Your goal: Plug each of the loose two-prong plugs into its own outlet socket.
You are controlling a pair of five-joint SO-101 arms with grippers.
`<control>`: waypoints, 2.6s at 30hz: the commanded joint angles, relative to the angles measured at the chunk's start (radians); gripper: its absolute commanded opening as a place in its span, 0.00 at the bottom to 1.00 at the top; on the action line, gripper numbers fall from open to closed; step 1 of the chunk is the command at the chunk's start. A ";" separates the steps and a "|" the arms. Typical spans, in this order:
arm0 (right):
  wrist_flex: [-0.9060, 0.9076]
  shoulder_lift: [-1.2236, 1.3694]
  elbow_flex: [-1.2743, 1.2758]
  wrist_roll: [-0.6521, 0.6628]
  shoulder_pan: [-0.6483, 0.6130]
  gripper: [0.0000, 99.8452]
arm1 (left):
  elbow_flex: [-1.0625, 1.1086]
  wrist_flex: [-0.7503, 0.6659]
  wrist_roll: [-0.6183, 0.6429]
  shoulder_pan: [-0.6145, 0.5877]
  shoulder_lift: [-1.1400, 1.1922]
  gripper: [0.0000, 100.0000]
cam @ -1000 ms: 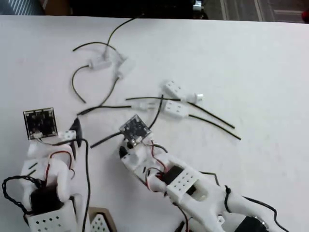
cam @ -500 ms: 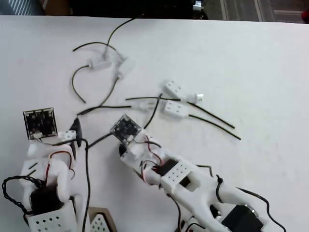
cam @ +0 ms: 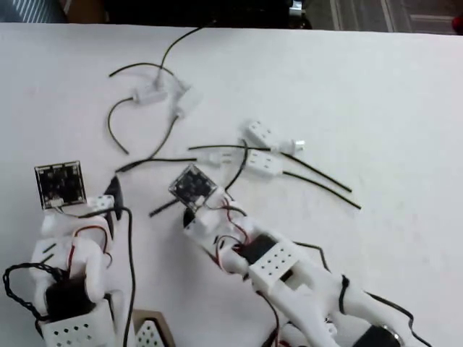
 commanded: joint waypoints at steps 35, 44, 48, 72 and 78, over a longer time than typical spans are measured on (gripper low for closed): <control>0.453 0.430 -0.539 -0.658 0.044 0.25 | 0.011 -0.021 0.003 -0.012 -0.012 0.23; 0.453 0.673 -0.700 -0.704 0.033 0.25 | 0.011 -0.018 0.003 -0.012 -0.012 0.23; 0.455 0.742 -0.755 -0.704 0.033 0.24 | 0.011 -0.018 0.003 -0.012 -0.012 0.23; 0.503 0.472 -0.867 -0.638 0.045 0.02 | 0.011 -0.015 0.003 -0.010 -0.012 0.23; 0.501 0.513 -0.973 -0.620 0.094 0.02 | 0.025 -0.021 0.003 -0.010 -0.012 0.23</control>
